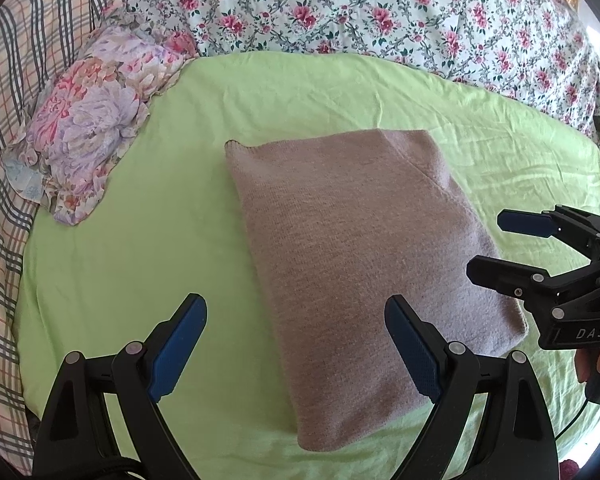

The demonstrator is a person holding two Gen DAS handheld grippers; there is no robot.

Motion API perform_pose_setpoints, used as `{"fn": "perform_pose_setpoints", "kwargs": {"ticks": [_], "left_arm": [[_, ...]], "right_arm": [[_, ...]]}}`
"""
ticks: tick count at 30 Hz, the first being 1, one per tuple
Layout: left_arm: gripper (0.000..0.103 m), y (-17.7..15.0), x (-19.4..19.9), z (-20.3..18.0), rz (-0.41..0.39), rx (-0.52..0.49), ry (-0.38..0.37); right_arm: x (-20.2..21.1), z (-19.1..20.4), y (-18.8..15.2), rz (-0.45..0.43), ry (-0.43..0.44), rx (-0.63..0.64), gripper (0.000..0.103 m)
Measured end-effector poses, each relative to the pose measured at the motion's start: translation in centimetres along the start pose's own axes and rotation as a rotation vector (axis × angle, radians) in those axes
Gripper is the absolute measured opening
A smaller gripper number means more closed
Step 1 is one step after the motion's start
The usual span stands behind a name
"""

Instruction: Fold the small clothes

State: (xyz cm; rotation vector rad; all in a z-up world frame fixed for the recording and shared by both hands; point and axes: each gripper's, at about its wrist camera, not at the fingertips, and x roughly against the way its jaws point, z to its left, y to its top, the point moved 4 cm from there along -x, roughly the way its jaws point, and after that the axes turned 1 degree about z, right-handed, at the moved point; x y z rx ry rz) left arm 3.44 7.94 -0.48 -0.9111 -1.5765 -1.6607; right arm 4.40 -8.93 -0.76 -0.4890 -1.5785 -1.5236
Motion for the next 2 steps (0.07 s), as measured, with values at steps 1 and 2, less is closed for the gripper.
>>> {"fn": "perform_pose_setpoints", "kwargs": {"ticks": [1,2], "left_arm": [[0.091,0.0,-0.04,0.11,0.0,0.003,-0.001],[0.091,-0.07,-0.16,0.18,0.004,0.007,-0.003]], "right_arm": [[-0.08,0.03,0.03,0.0,0.0,-0.001,0.082],[-0.09,0.07,-0.01,0.002,-0.001,-0.004,0.082]]}}
